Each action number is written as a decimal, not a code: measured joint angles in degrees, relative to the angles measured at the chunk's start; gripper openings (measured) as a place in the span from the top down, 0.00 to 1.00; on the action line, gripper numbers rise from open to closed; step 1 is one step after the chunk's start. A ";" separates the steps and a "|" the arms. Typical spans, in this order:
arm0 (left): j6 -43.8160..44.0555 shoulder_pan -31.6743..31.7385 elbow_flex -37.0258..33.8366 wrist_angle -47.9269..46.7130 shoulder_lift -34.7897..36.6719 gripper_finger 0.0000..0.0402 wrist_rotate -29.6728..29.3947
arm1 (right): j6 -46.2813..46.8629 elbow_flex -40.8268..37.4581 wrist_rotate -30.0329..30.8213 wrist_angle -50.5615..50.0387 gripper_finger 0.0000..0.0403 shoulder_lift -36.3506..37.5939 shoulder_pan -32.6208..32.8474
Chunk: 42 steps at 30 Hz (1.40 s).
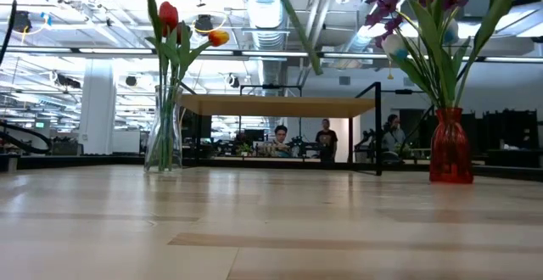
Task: Pick and place flowers into a vace then onto a shelf
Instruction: Put the black flower into the transparent vase
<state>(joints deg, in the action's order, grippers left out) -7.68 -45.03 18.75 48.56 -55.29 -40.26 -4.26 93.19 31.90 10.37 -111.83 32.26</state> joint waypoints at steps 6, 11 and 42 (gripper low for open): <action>-5.60 0.15 0.01 9.64 -3.64 0.42 9.62 | 2.20 -2.39 1.07 0.16 1.00 -0.09 -2.22; -7.51 1.69 0.01 12.52 -5.85 0.42 11.39 | 2.76 -2.41 0.87 0.39 1.00 -0.07 -3.41; -3.95 4.26 0.01 12.93 -6.38 0.42 16.71 | 4.88 -2.41 -11.40 2.58 1.00 -0.06 -10.02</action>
<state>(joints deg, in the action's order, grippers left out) -11.63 -40.77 18.76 61.50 -61.66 -23.55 0.62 90.78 20.50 12.95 -111.89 22.24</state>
